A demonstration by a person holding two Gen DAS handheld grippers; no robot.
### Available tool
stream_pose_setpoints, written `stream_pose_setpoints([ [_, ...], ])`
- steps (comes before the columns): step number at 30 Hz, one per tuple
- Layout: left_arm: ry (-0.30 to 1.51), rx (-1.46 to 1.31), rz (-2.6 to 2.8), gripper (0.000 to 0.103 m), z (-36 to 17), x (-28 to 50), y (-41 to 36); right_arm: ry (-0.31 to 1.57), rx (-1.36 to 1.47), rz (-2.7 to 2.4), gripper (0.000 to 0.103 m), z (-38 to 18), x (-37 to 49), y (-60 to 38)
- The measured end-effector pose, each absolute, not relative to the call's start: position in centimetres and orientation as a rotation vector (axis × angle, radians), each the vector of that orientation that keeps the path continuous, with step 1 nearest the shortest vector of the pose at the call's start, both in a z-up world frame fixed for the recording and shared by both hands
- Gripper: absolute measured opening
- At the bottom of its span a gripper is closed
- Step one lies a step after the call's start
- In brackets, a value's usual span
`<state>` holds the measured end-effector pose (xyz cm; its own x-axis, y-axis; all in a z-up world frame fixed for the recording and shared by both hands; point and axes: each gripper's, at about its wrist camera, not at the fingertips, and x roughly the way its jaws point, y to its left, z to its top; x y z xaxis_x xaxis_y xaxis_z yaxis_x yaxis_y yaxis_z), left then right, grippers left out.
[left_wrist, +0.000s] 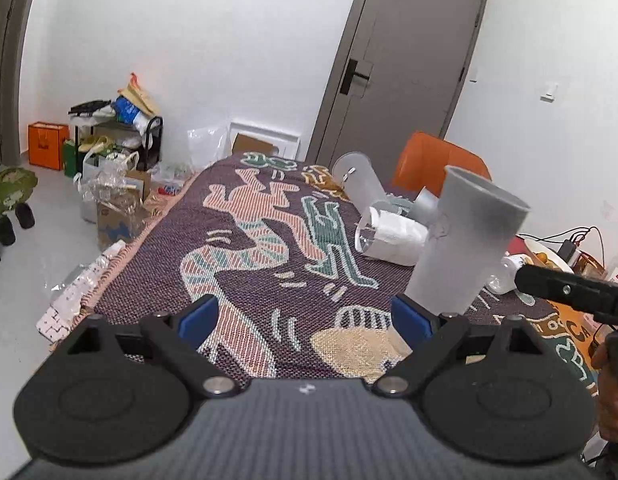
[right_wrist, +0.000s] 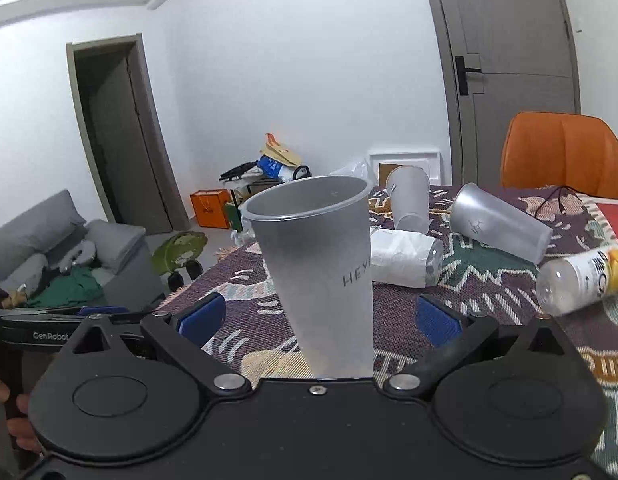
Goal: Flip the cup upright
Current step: 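Rotate the frosted cup upright with the right gripper and lower it to the cloth, then open the right gripper and release the upright frosted cup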
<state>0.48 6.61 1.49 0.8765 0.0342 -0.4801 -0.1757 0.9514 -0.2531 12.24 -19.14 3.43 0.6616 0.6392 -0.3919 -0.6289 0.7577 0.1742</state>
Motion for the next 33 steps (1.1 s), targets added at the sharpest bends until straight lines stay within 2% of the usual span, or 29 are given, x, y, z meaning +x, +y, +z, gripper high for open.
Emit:
stream_pose_setpoints([
  [2, 0.479, -0.285, 0.116, 0.097, 1.9, 0.1, 6.3, 0.450, 0.047, 0.712, 0.103, 3.5, 11.7, -19.8],
  [33, 0.460, 0.021, -0.043, 0.097, 1.8, -3.1, -2.3, 0.372, 0.034, 0.662, 0.103, 2.1, 5.0, -24.7],
])
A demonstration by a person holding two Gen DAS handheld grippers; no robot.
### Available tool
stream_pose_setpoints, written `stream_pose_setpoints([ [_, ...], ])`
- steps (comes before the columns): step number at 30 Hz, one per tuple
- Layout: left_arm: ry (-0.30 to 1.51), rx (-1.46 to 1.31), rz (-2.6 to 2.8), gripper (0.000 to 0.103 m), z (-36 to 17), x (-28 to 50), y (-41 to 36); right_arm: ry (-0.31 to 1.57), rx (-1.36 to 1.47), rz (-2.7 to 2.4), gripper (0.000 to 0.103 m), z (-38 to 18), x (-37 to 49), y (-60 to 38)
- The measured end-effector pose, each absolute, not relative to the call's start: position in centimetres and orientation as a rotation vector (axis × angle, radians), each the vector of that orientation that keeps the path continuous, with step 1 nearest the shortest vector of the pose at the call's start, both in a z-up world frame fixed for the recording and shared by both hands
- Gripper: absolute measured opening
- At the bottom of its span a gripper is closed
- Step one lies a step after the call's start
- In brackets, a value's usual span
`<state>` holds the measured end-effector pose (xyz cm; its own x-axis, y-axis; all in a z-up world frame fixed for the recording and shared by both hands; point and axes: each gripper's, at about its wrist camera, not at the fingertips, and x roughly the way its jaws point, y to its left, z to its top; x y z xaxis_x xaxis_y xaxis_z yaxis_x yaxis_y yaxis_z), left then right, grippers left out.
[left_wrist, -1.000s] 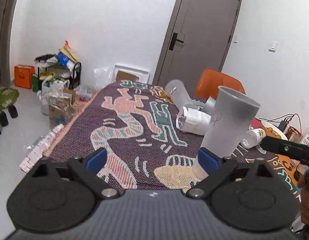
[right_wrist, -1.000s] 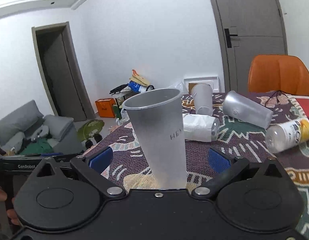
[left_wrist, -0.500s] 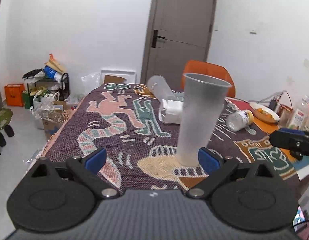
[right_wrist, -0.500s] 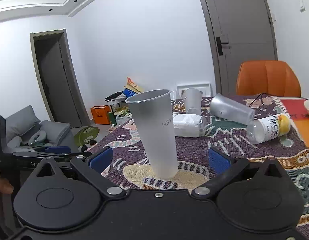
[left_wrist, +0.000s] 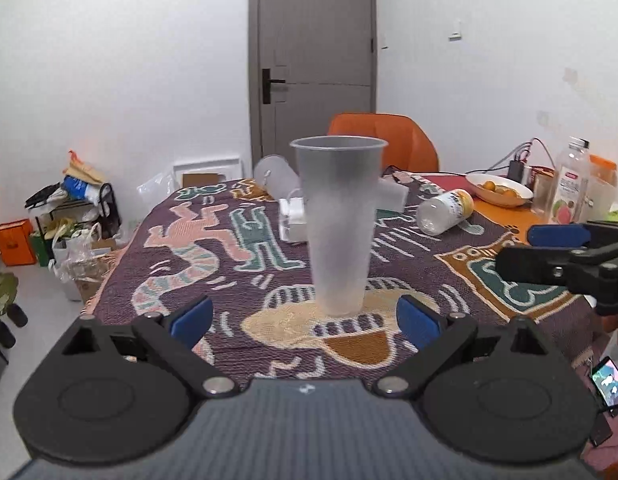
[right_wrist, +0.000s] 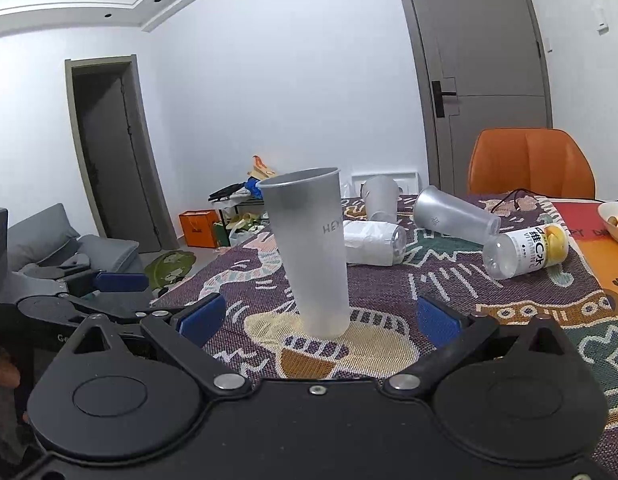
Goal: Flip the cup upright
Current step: 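Open the right gripper and release the upright frosted cup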
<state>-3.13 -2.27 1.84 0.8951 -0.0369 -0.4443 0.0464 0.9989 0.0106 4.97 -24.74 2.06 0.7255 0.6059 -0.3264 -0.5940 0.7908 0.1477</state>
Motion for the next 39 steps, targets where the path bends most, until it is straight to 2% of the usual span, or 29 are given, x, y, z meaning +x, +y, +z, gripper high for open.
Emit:
stream_pose_setpoints([
  [14, 0.461, -0.016, -0.042, 0.098, 0.9, -3.2, -2.8, 0.384, 0.030, 0.645, 0.103, 1.1, 4.9, -24.7],
  [17, 0.466, -0.024, -0.053, 0.103, 0.8, -3.1, -2.7, 0.372, 0.024, 0.645, 0.103, 1.1, 4.7, -24.6],
  [39, 0.473, -0.048, -0.071, 0.103, 0.7, -2.9, -2.2, 0.376, 0.027, 0.638, 0.103, 0.9, 4.9, -24.7],
])
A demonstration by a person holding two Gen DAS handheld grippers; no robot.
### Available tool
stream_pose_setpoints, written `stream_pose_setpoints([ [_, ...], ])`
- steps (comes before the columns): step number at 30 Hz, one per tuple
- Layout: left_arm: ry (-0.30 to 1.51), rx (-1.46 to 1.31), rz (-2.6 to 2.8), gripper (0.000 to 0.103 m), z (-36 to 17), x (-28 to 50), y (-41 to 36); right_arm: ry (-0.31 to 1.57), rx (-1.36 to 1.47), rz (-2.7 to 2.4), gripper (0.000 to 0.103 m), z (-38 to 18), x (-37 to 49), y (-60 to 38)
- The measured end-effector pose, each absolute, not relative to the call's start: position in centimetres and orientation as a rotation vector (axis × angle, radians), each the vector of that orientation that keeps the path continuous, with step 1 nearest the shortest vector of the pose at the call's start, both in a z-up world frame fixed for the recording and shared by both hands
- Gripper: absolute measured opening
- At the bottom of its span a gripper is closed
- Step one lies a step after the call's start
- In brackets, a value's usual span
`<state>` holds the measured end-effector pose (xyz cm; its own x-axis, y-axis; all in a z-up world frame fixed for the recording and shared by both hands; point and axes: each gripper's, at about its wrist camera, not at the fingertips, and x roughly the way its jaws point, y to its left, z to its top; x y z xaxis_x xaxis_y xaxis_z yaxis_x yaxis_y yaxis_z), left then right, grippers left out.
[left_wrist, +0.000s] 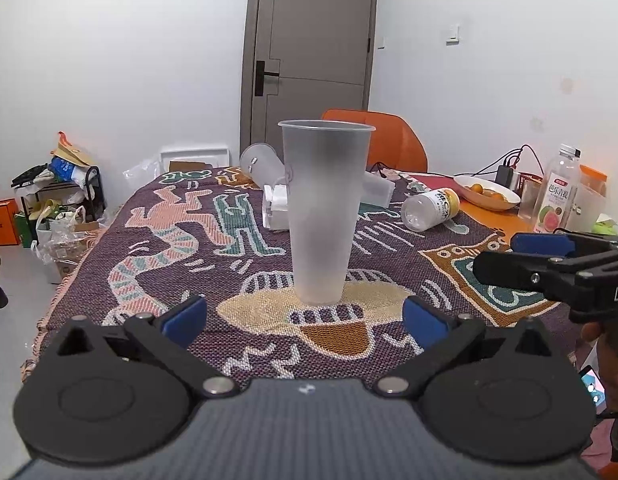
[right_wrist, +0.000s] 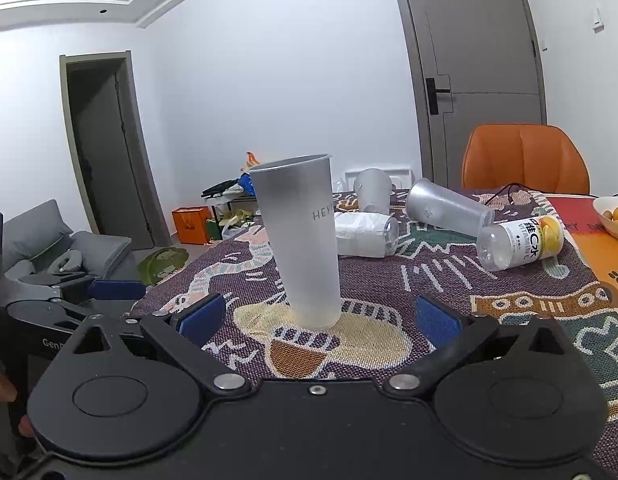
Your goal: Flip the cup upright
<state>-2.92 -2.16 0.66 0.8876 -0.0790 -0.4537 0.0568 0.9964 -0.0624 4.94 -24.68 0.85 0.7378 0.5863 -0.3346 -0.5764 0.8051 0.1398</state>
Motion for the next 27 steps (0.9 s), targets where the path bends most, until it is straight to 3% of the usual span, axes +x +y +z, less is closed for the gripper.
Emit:
stream_pose_setpoints([
  [27, 0.474, -0.048, -0.029, 0.103, 1.23, -3.09, -1.67, 0.408, 0.008, 0.633, 0.103, 0.45, 5.27, -24.25],
])
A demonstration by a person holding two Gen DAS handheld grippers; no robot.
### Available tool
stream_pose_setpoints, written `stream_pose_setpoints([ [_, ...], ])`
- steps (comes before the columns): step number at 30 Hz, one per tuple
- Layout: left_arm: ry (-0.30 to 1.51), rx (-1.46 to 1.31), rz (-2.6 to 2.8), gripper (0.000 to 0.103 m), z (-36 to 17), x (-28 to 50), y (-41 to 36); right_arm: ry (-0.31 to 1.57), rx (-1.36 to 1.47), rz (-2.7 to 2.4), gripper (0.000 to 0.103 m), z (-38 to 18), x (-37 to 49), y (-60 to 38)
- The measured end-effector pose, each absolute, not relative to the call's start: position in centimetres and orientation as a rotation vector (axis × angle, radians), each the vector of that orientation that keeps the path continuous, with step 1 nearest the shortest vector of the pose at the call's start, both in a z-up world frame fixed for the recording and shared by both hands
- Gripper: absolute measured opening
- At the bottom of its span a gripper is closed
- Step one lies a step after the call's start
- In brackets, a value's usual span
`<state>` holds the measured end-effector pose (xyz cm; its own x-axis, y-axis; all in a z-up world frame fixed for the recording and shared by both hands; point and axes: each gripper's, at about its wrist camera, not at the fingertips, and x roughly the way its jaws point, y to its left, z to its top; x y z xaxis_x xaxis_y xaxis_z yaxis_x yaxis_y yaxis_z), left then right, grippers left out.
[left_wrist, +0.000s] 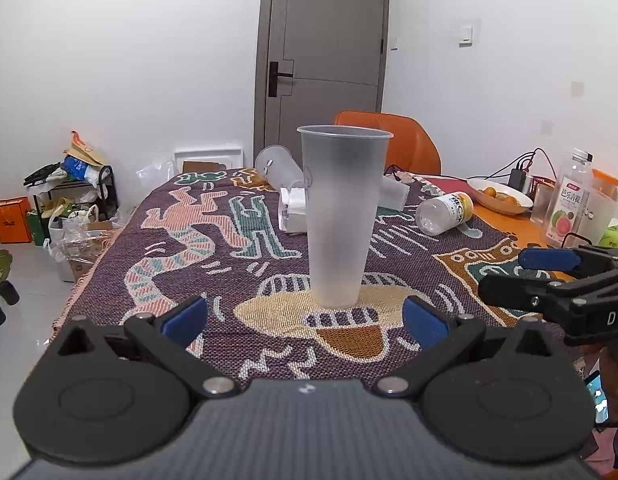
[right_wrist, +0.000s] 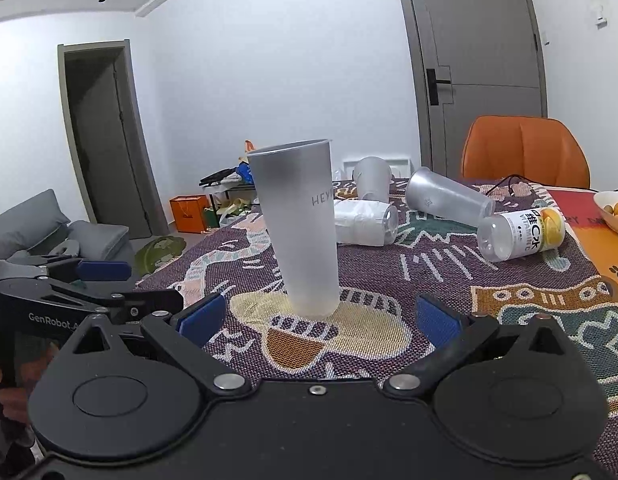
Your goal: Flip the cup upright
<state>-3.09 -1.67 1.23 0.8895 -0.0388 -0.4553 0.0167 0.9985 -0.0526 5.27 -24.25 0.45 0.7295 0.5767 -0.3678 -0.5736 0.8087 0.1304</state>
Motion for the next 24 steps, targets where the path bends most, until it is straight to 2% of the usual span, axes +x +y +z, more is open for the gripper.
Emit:
stream_pose_setpoints([
  [24, 0.477, -0.045, -0.046, 0.103, 1.35, -3.16, -1.82, 0.421, 0.005, 0.630, 0.103, 0.28, 5.51, -24.21],
])
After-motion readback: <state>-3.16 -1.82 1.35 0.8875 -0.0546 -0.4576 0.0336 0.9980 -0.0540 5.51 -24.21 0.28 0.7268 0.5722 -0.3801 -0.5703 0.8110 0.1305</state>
